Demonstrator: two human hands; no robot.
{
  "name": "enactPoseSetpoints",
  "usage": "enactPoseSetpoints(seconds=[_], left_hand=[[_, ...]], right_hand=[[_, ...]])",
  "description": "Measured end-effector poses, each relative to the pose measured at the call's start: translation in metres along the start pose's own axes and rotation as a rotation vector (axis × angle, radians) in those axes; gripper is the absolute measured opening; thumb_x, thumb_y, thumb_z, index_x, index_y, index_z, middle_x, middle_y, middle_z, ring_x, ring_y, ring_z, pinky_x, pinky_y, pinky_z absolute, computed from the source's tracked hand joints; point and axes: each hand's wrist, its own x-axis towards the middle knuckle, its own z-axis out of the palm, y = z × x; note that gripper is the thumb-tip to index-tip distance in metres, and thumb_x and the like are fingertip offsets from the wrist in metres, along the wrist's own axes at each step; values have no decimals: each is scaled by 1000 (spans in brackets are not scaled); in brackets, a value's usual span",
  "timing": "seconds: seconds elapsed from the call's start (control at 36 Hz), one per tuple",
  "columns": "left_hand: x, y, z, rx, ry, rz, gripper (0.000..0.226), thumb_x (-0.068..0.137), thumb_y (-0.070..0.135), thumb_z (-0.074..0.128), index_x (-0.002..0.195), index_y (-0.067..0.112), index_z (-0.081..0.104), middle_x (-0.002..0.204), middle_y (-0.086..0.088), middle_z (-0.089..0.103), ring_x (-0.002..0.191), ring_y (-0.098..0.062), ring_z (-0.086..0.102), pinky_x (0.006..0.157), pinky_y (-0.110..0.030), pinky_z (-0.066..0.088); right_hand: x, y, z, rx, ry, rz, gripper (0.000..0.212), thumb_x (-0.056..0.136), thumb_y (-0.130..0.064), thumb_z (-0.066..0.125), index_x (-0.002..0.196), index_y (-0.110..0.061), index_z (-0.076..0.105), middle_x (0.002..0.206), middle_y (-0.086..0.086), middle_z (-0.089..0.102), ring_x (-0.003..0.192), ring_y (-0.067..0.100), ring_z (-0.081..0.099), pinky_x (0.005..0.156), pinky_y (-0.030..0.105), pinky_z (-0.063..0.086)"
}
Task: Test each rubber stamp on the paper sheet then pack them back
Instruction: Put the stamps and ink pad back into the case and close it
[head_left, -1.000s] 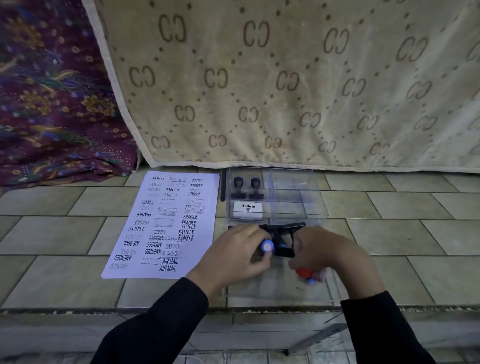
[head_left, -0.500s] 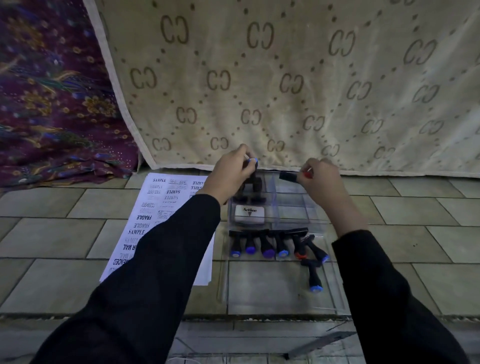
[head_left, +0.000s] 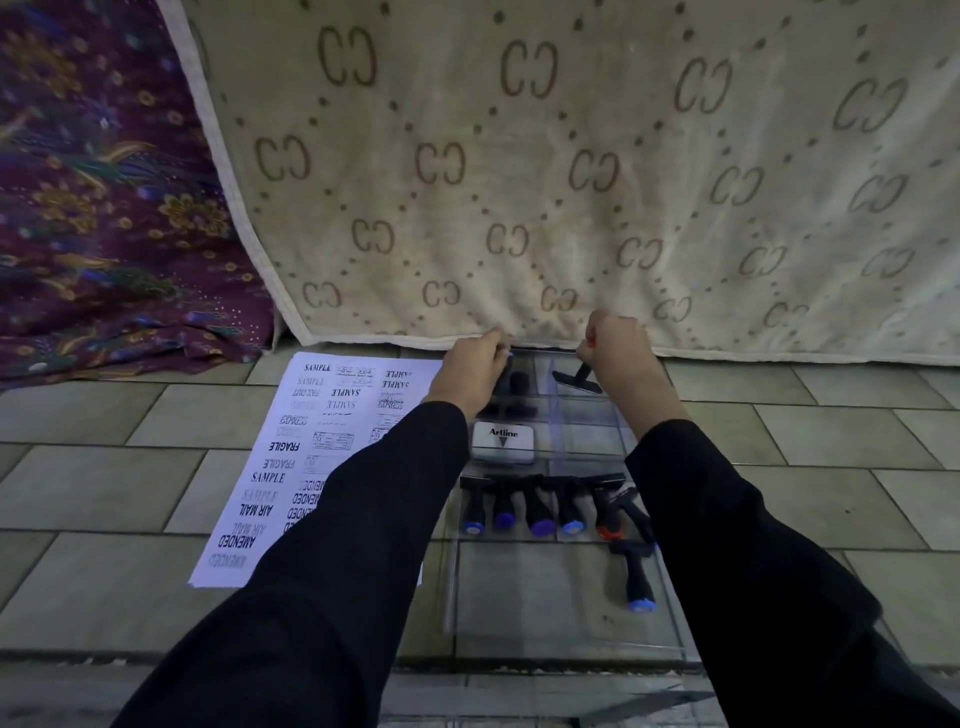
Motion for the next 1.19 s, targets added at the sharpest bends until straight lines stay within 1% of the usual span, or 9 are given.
enactPoseSetpoints(seconds=[0.31, 0.39, 0.5, 0.67, 0.75, 0.86, 0.94, 1.03, 1.19], left_hand=[[4, 5, -3, 172, -128, 1, 21, 97, 11, 38, 109, 5, 54, 95, -20, 63, 87, -36, 58, 76, -46, 50], [6, 5, -3, 227, -138, 22, 23, 96, 9, 39, 110, 4, 57, 103, -19, 61, 92, -34, 58, 78, -42, 50], [8, 3, -2, 306, -129, 70, 26, 97, 13, 44, 115, 4, 61, 121, -16, 50, 102, -34, 56, 87, -39, 48], [9, 0, 4, 419, -147, 77, 28, 94, 19, 55, 117, 3, 60, 122, -16, 50, 106, -34, 55, 87, -42, 48], [10, 0, 6, 424, -144, 71, 29, 93, 20, 57, 117, 4, 58, 118, -16, 55, 106, -33, 55, 86, -42, 49], [10, -1, 7, 416, -138, 66, 28, 90, 22, 61, 111, 4, 57, 113, -16, 58, 104, -33, 56, 83, -41, 48], [9, -1, 9, 410, -129, 64, 25, 89, 22, 62, 106, 3, 57, 110, -16, 59, 102, -33, 57, 81, -41, 48], [9, -3, 10, 370, -113, 60, 24, 90, 21, 61, 103, 2, 58, 108, -17, 60, 100, -33, 57, 81, -39, 48], [3, -7, 8, 134, -22, 30, 22, 91, 20, 58, 109, 8, 63, 114, -10, 58, 104, -25, 57, 87, -35, 47]], right_hand=[[9, 7, 2, -72, -181, 51, 21, 88, -5, 51, 102, 7, 62, 90, 23, 60, 95, 37, 60, 74, 37, 49], [8, 2, 9, -96, -257, 14, 24, 90, -8, 49, 106, 4, 63, 101, 24, 64, 98, 35, 61, 78, 35, 48], [6, 3, 17, -63, -254, -2, 24, 92, -9, 48, 103, 3, 65, 102, 24, 66, 96, 37, 60, 79, 38, 47], [0, 8, 23, 11, -229, -31, 22, 88, -12, 56, 103, -1, 67, 107, 19, 65, 102, 32, 58, 89, 37, 48], [-4, 10, 29, 112, -205, 16, 21, 87, -5, 58, 106, 2, 62, 108, 20, 63, 90, 28, 59, 70, 22, 50], [-8, 13, 36, 152, -129, 19, 14, 84, -2, 62, 97, 1, 60, 99, 18, 62, 88, 27, 56, 42, 17, 31], [-6, 15, 39, 183, -118, 22, 11, 83, -3, 65, 93, 0, 62, 98, 16, 63, 86, 22, 55, 48, 13, 32], [-3, 18, 41, 208, -128, 35, 11, 83, -4, 66, 93, 1, 63, 99, 17, 64, 86, 22, 56, 64, 25, 39], [-8, 23, 41, 204, -99, 7, 18, 89, -12, 59, 103, -2, 65, 107, 14, 65, 102, 27, 59, 75, 25, 41]])
